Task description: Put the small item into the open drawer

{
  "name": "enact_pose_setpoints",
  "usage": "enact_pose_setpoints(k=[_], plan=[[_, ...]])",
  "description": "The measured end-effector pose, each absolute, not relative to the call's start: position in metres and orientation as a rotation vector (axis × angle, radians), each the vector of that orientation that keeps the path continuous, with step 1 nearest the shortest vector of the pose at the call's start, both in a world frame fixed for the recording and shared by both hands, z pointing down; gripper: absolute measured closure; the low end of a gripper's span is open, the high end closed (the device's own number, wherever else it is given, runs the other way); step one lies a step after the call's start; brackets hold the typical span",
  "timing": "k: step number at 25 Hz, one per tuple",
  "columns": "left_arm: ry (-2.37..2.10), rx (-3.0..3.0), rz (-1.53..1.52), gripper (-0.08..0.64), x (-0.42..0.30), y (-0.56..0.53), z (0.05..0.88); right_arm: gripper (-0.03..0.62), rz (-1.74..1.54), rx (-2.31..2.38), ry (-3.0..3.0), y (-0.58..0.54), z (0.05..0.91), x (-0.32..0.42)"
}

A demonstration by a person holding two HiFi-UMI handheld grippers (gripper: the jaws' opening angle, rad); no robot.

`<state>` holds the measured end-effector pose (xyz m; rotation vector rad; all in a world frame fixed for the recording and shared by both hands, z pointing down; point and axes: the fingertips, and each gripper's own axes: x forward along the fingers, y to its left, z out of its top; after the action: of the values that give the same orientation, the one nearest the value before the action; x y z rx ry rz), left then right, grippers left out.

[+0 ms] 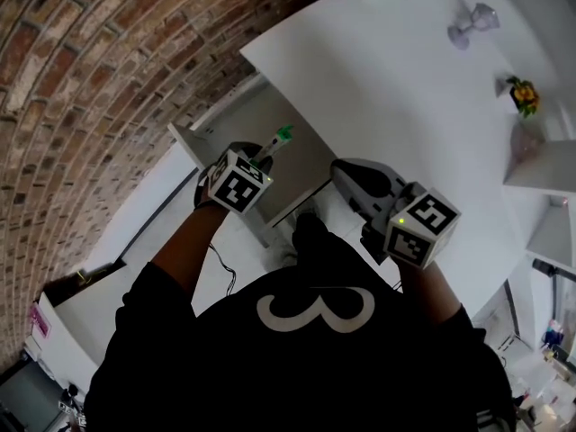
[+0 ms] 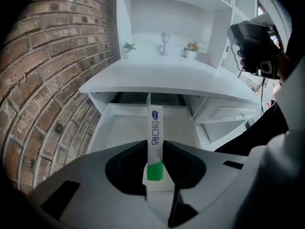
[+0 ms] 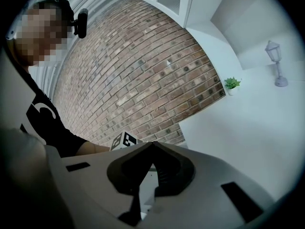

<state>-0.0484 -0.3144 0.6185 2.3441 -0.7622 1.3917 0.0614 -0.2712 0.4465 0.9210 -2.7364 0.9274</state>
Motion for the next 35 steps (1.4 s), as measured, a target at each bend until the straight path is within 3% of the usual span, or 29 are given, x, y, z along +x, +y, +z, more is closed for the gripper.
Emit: enact_pose_setpoints(k=[22, 35], plan=[[-0.58, 2.195, 1.665, 0.465, -0.025, -0.328, 0.723, 0.583, 1.015, 1.071, -2.651, -0.281, 0.471, 0.103], [-0.6, 2.168, 1.693, 0.463, -0.025, -0.327, 0.742, 0.583, 1.052, 1.137, -2.621, -0.279, 0.479, 0.117]])
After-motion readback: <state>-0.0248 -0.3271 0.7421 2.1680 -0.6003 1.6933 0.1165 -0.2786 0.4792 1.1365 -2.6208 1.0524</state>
